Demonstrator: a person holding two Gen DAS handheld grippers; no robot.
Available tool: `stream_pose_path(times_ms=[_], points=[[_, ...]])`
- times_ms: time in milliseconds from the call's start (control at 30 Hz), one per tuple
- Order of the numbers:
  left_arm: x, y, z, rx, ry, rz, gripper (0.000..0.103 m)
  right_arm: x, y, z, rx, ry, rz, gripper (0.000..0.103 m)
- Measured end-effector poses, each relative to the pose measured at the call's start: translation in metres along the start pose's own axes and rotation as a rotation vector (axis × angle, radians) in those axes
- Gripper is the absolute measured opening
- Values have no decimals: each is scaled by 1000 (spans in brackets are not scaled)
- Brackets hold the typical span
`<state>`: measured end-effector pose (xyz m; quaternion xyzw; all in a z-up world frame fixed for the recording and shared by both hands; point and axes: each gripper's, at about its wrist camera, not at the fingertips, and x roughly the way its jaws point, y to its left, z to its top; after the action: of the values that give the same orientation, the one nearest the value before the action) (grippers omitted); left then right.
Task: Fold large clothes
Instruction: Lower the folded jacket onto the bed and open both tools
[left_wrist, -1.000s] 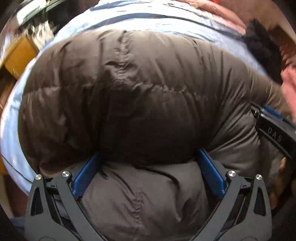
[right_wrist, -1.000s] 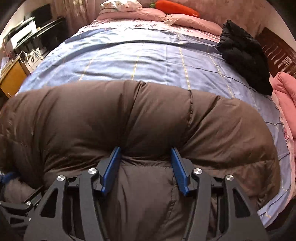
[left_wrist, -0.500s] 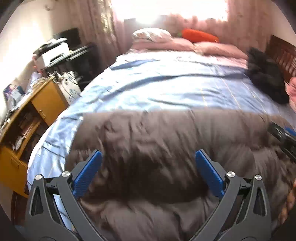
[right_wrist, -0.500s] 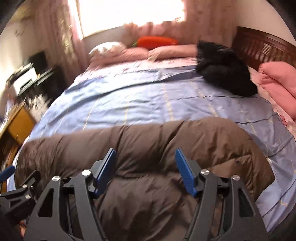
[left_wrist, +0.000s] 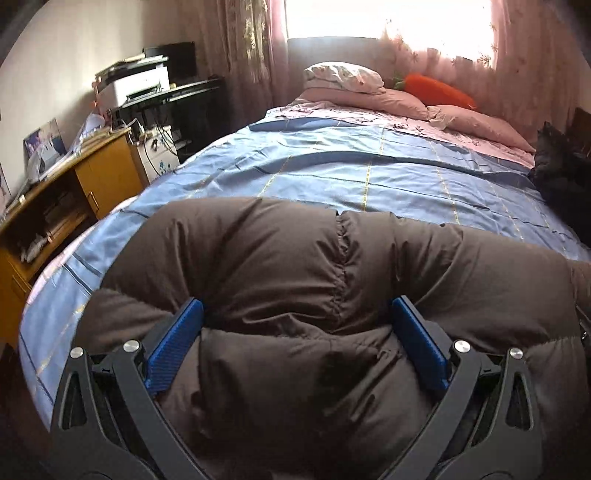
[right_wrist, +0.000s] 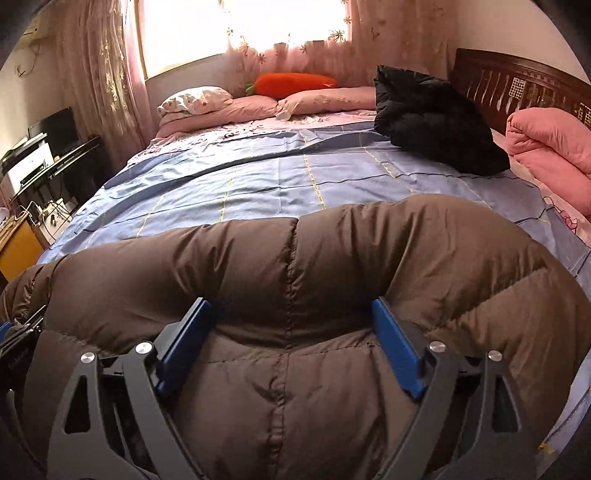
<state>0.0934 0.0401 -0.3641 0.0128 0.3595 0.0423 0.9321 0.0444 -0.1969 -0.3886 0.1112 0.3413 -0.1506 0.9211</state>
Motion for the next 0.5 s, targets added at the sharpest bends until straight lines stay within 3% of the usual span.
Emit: stream_pose_path(times_ms=[133,233,333,433,500], points=[[-10,7,7,-49,21,-33,101,-8,-3,6,3,41,-5,90],[-43,12,17,-85,-67,-97,101,-39,-11,19,51,-26,-9,90],[-62,-7,22,-24,-85,-215,101,-54,-21,35,38,-84,-110,95],[-64,-42,11,70,-16,-373,101,-46,-50,41,119,-30,-173,95],[-63,-66,2,162,8,-387,101,-34,-76,35,217,39,-214,95]])
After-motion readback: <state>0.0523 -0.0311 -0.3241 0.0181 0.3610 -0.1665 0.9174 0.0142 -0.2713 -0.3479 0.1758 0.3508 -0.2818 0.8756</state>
